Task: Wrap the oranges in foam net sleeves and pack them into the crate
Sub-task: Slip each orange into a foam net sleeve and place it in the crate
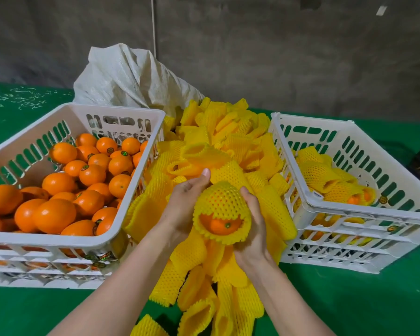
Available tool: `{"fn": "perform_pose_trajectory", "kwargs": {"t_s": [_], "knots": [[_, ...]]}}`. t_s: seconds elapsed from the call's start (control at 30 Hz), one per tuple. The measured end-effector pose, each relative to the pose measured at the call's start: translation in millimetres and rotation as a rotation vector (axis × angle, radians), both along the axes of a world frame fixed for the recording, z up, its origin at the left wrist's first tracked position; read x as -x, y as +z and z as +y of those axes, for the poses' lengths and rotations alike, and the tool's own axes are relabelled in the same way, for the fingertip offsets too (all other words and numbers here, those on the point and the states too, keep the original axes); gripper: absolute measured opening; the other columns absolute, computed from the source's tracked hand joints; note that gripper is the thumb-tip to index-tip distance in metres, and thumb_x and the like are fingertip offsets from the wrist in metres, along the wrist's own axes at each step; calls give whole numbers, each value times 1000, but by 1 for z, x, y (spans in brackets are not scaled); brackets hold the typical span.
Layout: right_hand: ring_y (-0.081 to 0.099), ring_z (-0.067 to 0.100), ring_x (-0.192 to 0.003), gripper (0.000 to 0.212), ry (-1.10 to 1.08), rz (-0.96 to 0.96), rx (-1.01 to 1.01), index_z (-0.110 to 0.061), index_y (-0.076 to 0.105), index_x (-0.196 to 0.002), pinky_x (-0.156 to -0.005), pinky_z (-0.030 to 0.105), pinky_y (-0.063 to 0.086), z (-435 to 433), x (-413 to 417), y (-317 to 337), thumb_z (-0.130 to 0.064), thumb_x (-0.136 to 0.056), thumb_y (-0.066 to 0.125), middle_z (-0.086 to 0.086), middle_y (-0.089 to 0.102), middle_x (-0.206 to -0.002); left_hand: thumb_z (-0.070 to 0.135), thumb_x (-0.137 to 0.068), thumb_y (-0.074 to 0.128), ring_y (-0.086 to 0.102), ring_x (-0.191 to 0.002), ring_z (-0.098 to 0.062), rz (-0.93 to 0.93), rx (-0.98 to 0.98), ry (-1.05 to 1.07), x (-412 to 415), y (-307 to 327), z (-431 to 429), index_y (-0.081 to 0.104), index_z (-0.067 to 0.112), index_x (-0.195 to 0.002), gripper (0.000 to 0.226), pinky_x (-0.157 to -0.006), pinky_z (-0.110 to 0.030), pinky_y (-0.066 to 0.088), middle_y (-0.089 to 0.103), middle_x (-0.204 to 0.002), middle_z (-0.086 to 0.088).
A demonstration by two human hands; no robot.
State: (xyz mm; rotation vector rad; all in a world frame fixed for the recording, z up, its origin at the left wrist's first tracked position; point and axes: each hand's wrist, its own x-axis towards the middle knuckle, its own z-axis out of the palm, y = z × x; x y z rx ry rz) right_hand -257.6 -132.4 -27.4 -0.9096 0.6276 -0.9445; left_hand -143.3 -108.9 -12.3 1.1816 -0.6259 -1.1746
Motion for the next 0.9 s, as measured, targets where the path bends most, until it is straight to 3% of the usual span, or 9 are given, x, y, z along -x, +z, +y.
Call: {"fn": "perform_pose_trajectory", "kwargs": {"t_s": [0.07,0.13,0.2,0.33,0.47,0.53,0.67,0.83,0.9], "knots": [[60,12,-106,44,-146,135,177,-6,62,-108,-77,31,50,-1,2,0,-42,-86,50,13,64,-102,54,-80,53,71,-75,-14,89,-67,-46,0,-3,2,69,19,-87,39,-60,-26,55,74,-83,-3],[48,18,-110,46,-184,229,457,-3,53,-101,-73,36,41,-3,3,-3,-45,-86,40,11,58,-101,61,-69,53,72,-81,-20,215,-133,-178,0,-3,4,72,18,-94,53,-66,-32,57,75,-92,-8],[54,27,-90,33,-190,319,694,-21,53,-93,-73,40,39,-8,5,-5,-46,-86,33,2,58,-87,61,-67,53,72,-77,-23,301,-145,-280,0,0,6,78,16,-85,54,-63,-32,58,74,-88,-10],[37,-2,-57,12,-151,380,920,-30,40,-83,-56,12,28,-24,14,-8,-32,-89,30,-15,45,-62,51,-70,57,72,-78,-21,267,-70,-353,-4,-2,8,78,18,-85,42,-64,-32,59,74,-89,-9],[40,-4,-55,10,-57,422,882,-27,44,-88,-53,13,30,-33,20,-8,-19,-91,37,-16,47,-64,42,-61,66,72,-73,-21,132,-106,-304,1,-1,9,70,16,-92,41,-58,-31,58,74,-85,-8],[54,-7,-91,20,-64,342,790,-31,45,-111,-75,16,45,-30,23,-10,-23,-93,43,-18,57,-105,41,-60,67,72,-73,-20,71,-94,-228,4,2,8,68,15,-96,44,-56,-30,57,74,-85,-7],[17,-3,-140,49,59,410,825,-54,32,-130,-103,5,23,-10,23,-12,-57,-85,52,-30,28,-144,38,-85,59,71,-74,-8,-51,-23,-80,14,2,2,65,20,-99,24,-58,-22,56,75,-82,5],[35,2,-129,59,-52,504,812,-36,44,-127,-104,18,33,-10,22,-8,-28,-75,71,-4,44,-134,56,-93,32,68,-94,-10,78,-45,-32,22,-2,0,61,18,-111,51,-76,-26,53,72,-104,0],[41,-7,-116,54,-116,502,864,-20,54,-120,-100,16,36,-12,23,-5,-13,-70,75,0,51,-122,47,-98,32,69,-77,0,60,-23,36,25,-3,-3,61,9,-110,49,-64,-18,53,73,-96,-2]]}}
